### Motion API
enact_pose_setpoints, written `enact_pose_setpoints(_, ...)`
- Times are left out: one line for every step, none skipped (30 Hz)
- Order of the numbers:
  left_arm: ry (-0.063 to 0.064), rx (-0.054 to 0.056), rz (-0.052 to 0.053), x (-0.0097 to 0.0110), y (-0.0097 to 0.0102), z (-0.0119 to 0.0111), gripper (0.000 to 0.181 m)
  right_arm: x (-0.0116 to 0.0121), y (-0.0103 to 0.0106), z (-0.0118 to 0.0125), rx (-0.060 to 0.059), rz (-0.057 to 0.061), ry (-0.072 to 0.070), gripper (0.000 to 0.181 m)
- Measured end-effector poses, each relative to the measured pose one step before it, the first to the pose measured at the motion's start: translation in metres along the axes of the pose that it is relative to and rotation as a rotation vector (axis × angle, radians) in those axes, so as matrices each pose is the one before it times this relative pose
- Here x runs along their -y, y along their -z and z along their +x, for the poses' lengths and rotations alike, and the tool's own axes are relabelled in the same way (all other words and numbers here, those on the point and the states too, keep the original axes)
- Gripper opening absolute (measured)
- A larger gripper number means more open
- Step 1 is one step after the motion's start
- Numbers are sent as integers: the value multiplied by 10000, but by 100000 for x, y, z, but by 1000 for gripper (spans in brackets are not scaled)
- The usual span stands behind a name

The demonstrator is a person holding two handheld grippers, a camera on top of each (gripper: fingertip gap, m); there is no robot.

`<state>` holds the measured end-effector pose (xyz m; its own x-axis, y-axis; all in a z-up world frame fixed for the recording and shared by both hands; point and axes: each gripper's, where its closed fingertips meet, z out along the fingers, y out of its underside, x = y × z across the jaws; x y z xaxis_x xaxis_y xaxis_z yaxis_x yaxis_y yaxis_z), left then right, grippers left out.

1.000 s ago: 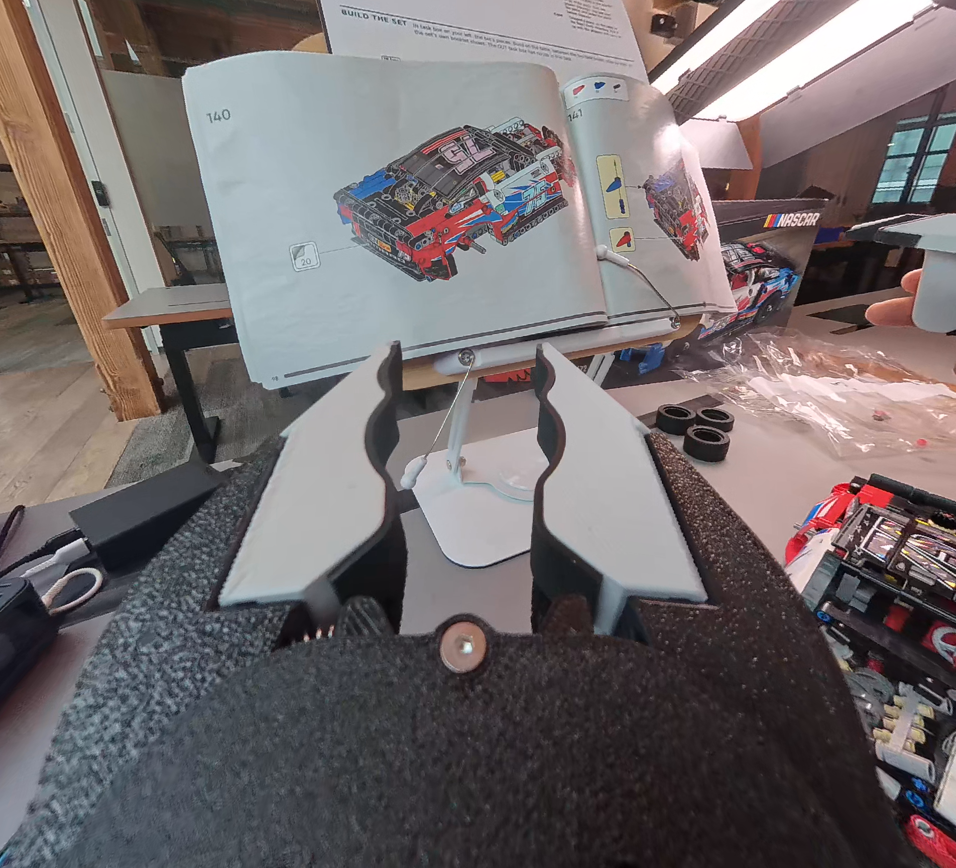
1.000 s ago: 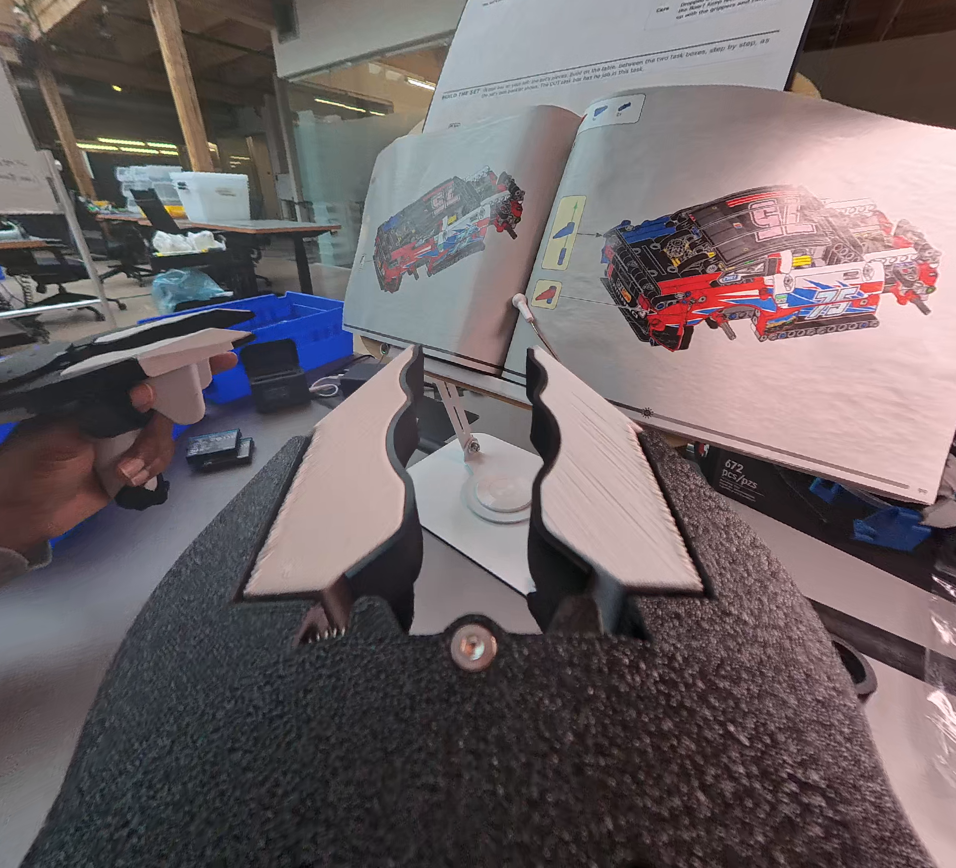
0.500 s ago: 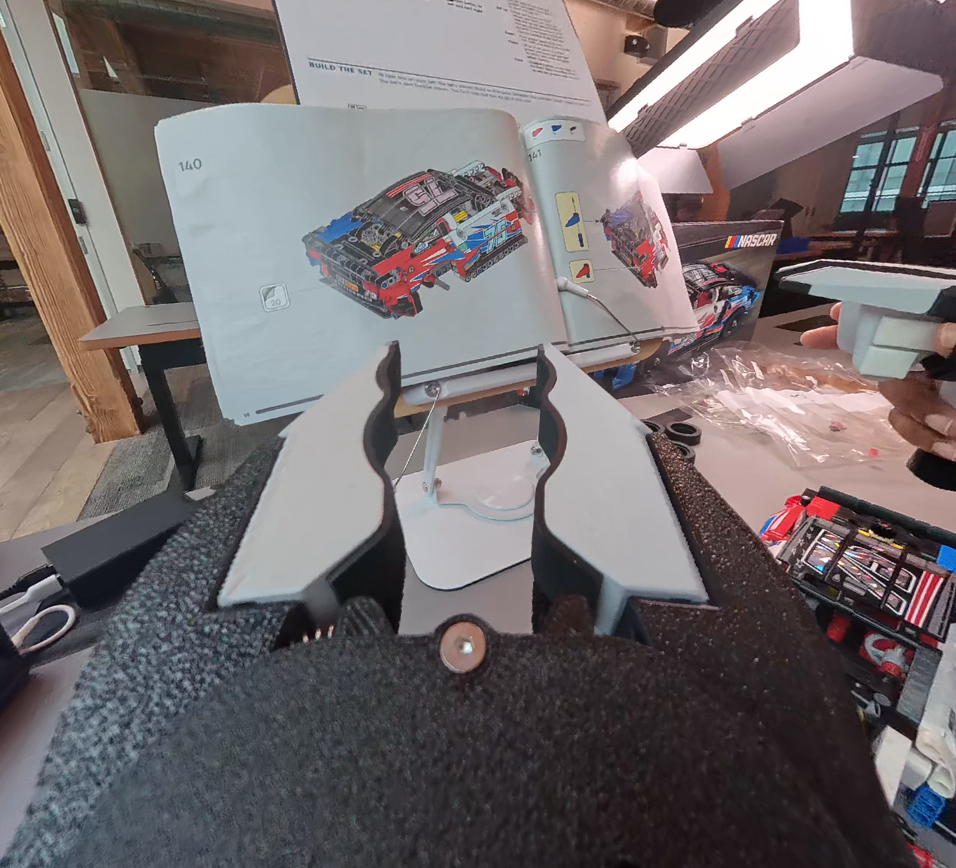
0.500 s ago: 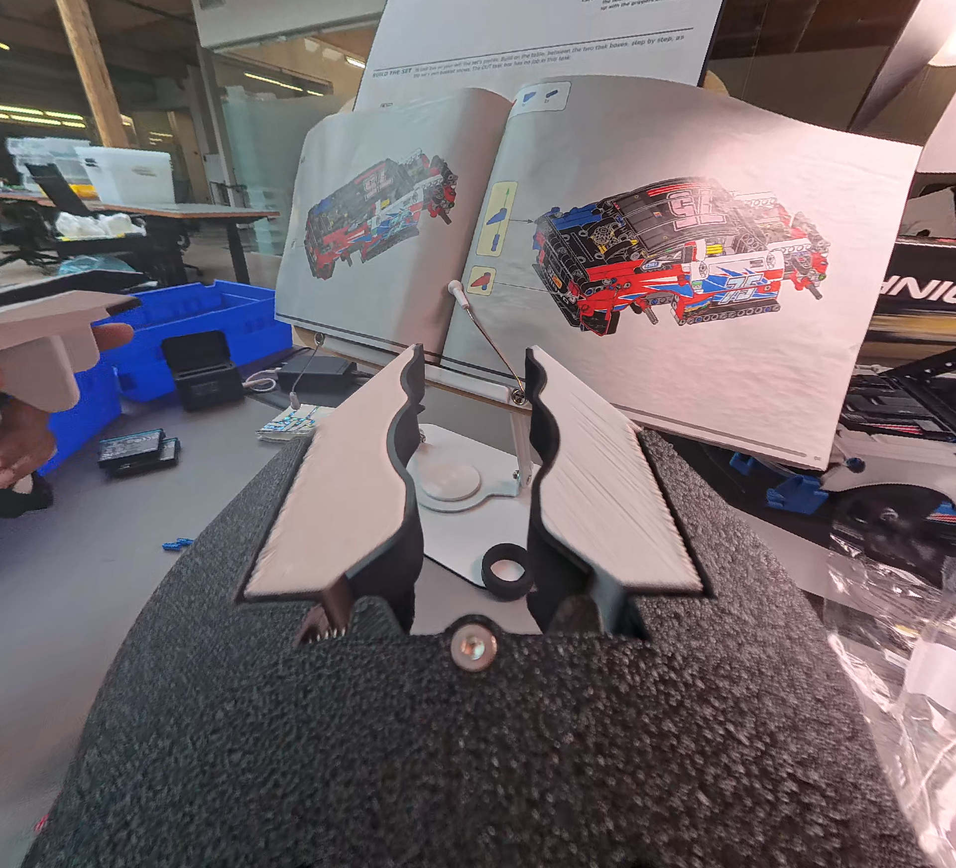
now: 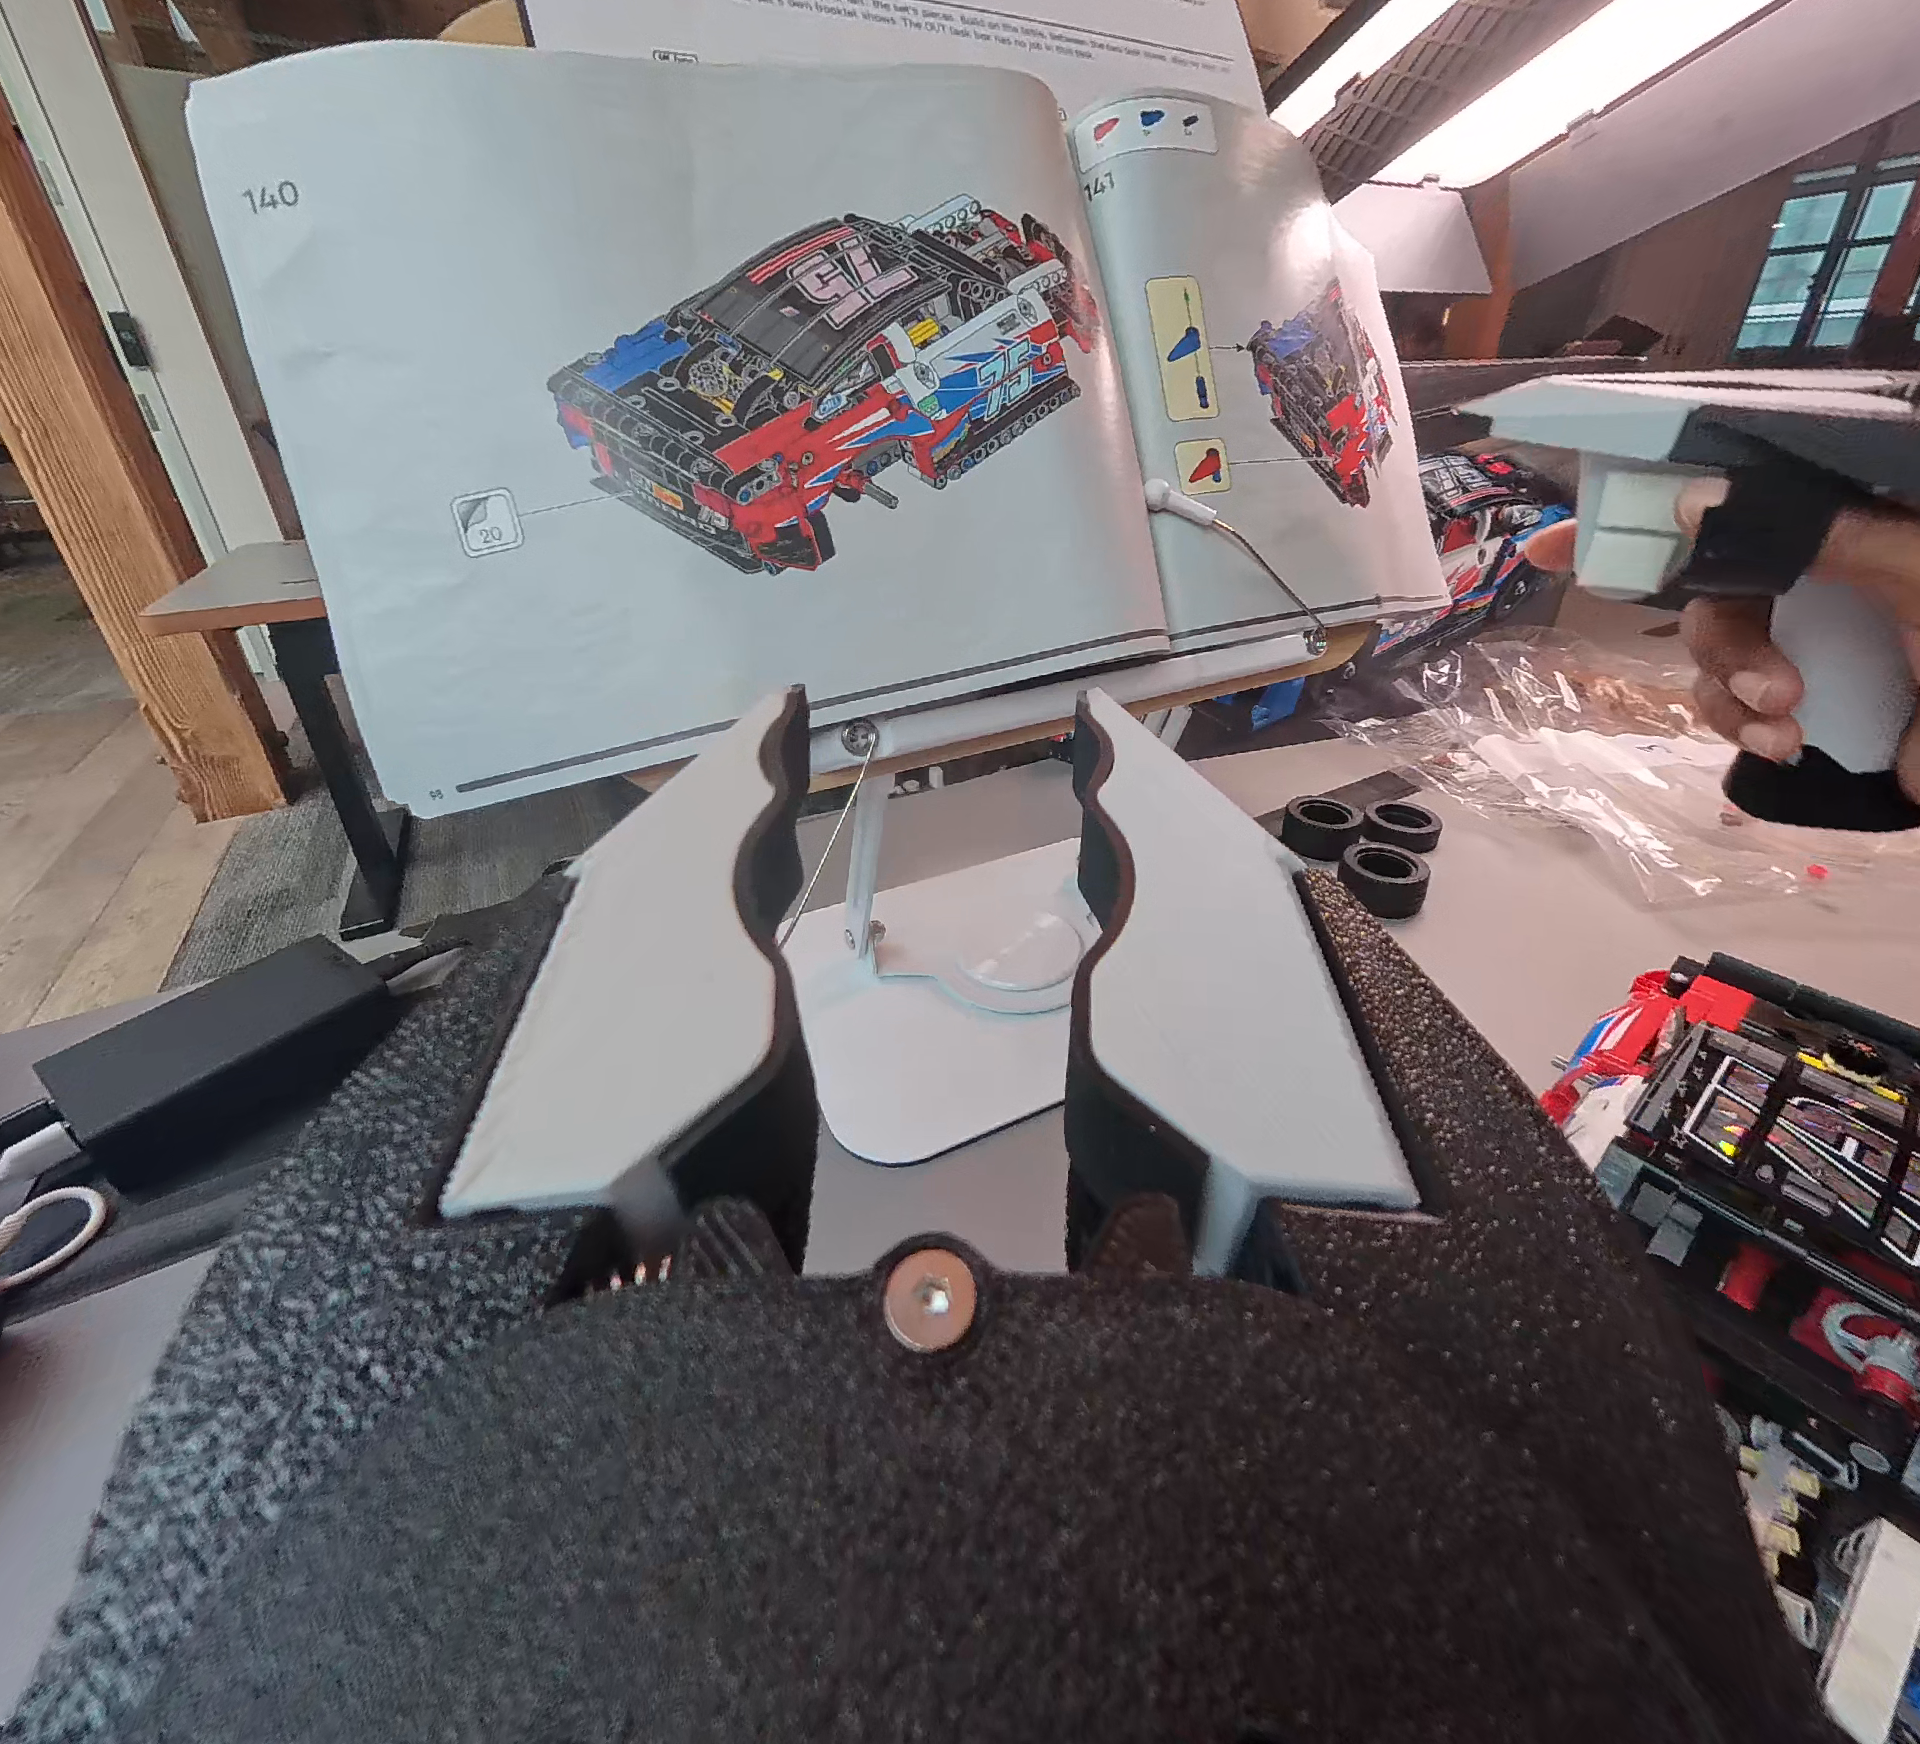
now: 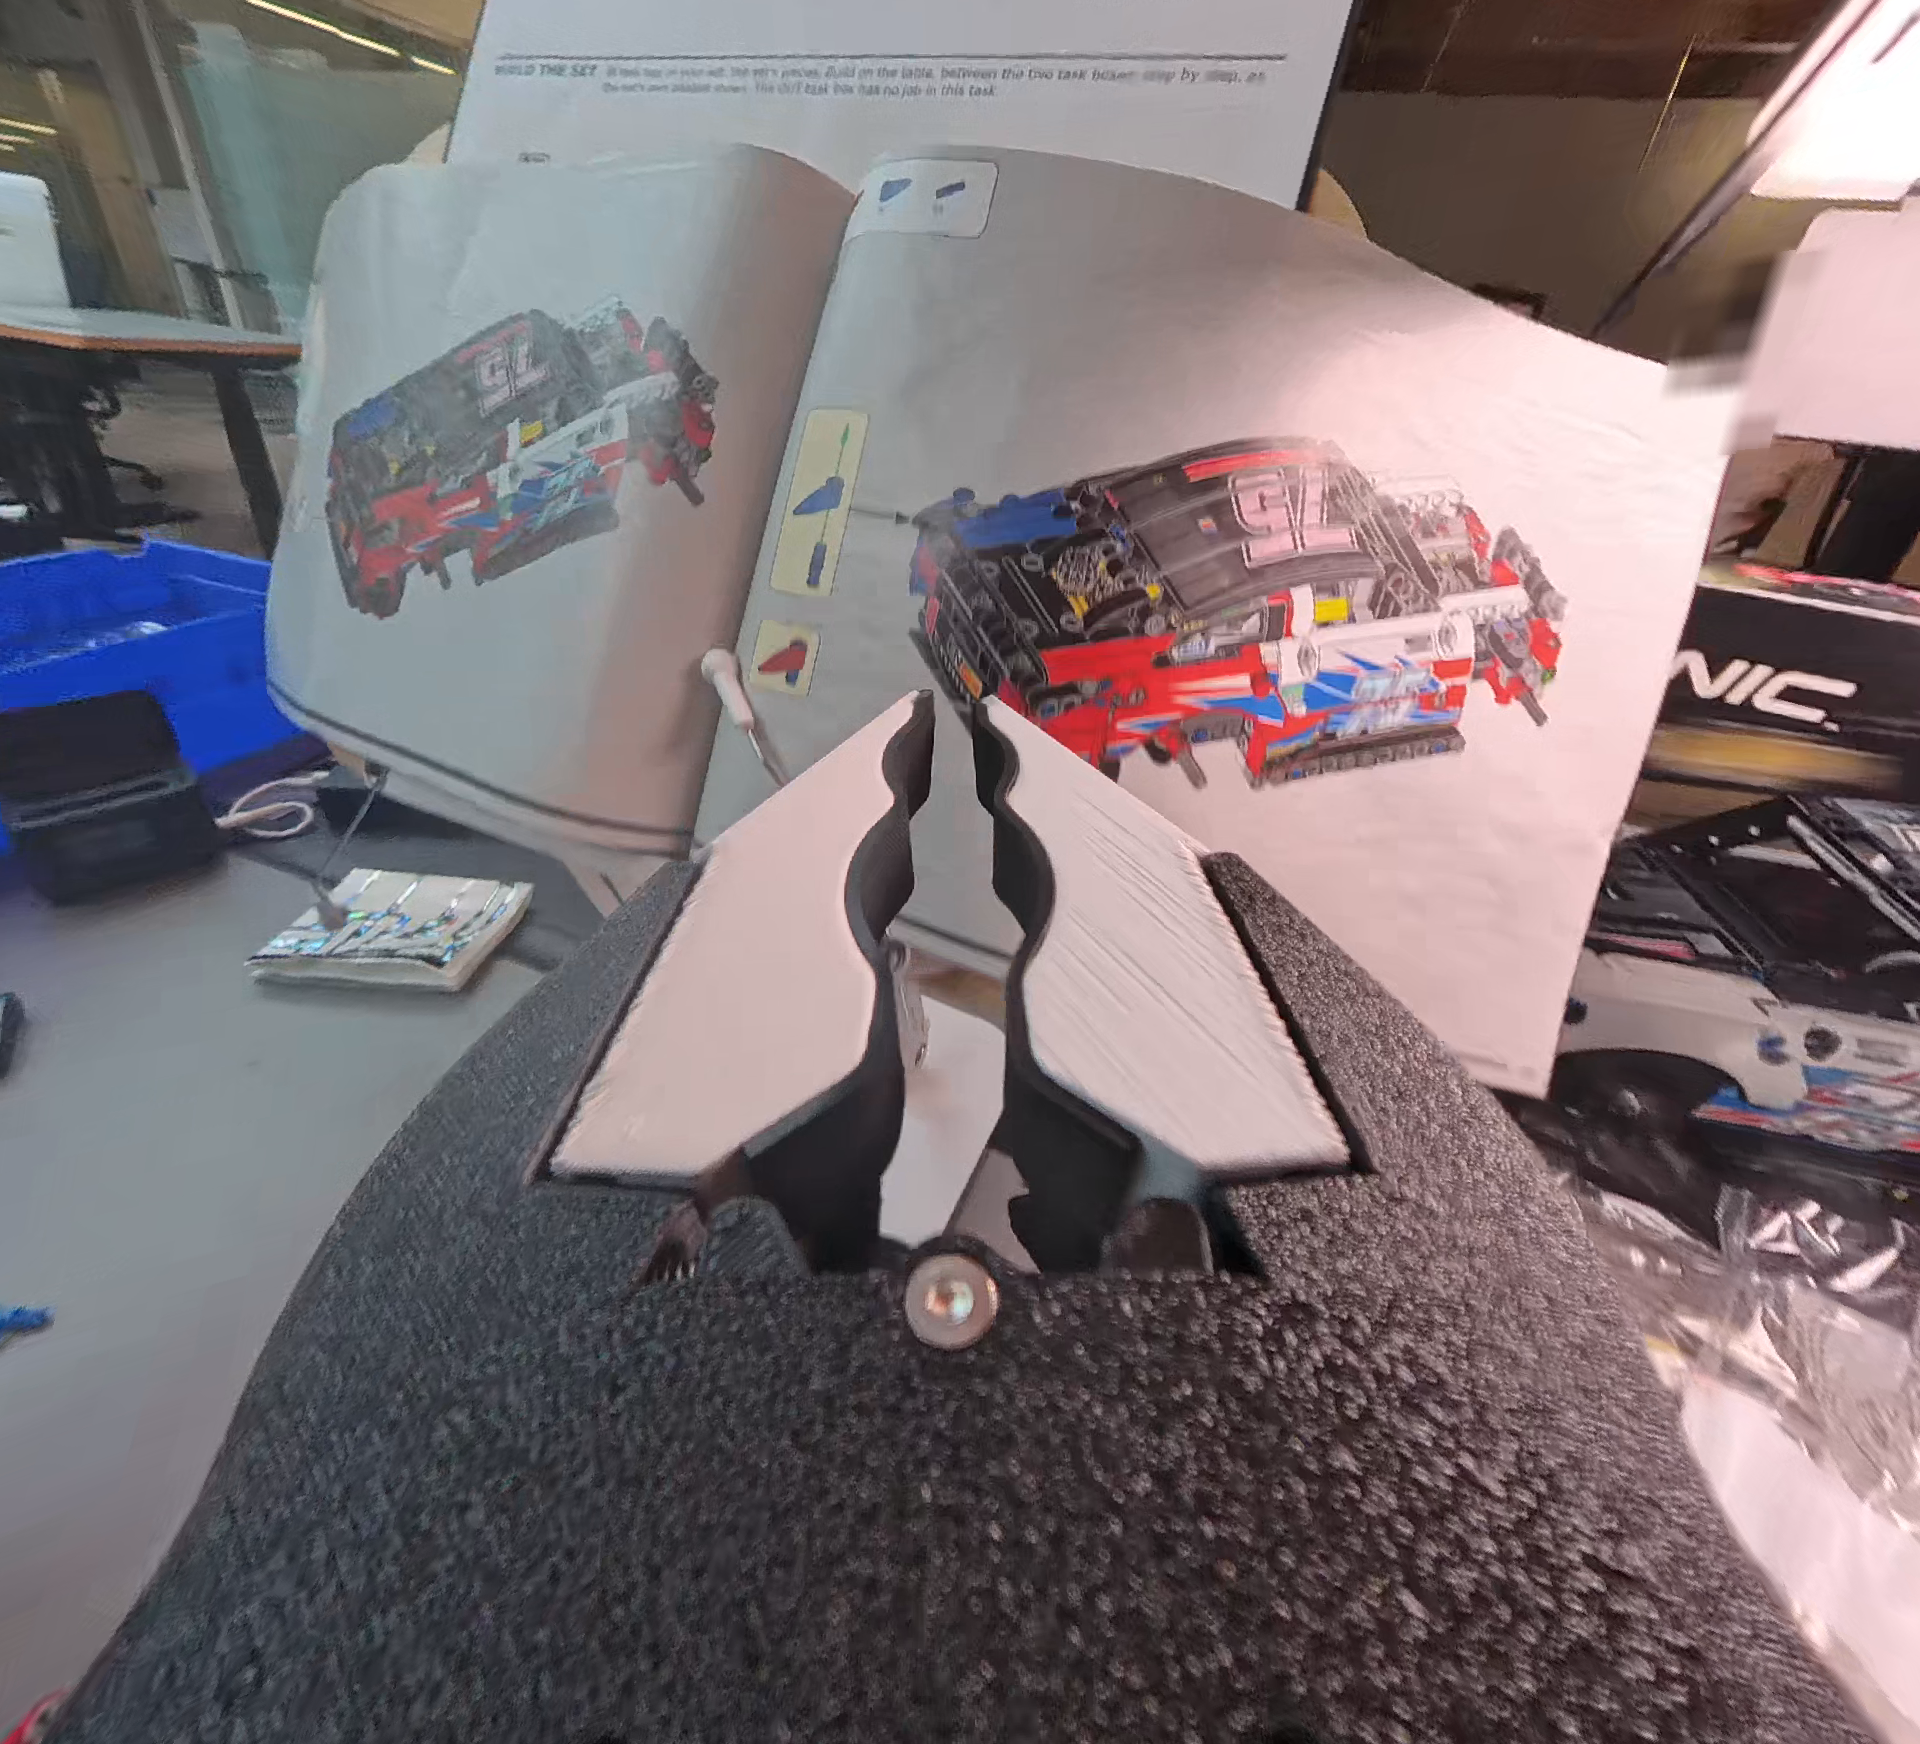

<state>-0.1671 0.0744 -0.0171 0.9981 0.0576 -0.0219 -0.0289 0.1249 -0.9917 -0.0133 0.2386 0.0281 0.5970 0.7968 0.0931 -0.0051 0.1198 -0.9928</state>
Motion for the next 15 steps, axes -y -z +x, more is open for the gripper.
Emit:
enact_pose_setpoints(35, 54, -28, -103, -55, -256, 50, 741, -1048, -157, 53, 139, 97, 7)
enact_pose_setpoints(1, 47, -24, -129, -75, -268, 50, 540, -922, -360, 78, 98, 118, 7)
enact_pose_setpoints(-19, 58, -61, -203, -140, -331, 50, 123, -757, -574, 128, -31, 70, 7)
enact_pose_setpoints(-1, 61, -95, -271, -221, -373, 50, -321, -543, -796, 198, -127, 26, 7)
enact_pose_setpoints(49, 45, -100, -272, -256, -380, 51, -597, -319, -844, 167, -109, 29, 8)
enact_pose_setpoints(72, 62, -69, -209, -242, -380, 52, -772, -152, -810, 110, -89, 83, 8)
enact_pose_setpoints(43, 89, -11, -111, -261, -380, 52, -842, -72, -808, 104, -127, 176, 9)
enact_pose_setpoints(-46, 83, 28, -18, -334, -329, 54, -765, -49, -701, 59, -139, 287, 10)
enact_pose_setpoints(-148, 139, 12, -4, -467, -380, 57, -547, -45, -460, -48, -103, 398, 13)
enact_pose_setpoints(-154, 231, -23, 21, -617, -488, 66, -371, -91, -190, -145, -122, 473, 16)
enact_pose_setpoints(-54, 238, -10, 139, -709, -486, 78, -213, -145, -71, -126, -134, 459, 19)
enact_pose_setpoints(-4, 243, -22, 217, -750, -489, 89, 21, -153, -72, -29, -109, 370, 21)
enact_pose_setpoints(-31, 174, 2, 315, -733, -383, 93, 170, -144, -56, 20, -90, 331, 22)
enact_pose_setpoints(-48, 175, 44, 370, -705, -346, 94, 248, -132, 43, -21, -79, 331, 23)
enact_pose_setpoints(-52, 143, -6, 235, -719, -248, 94, 347, -103, 103, -32, -6, 284, 24)
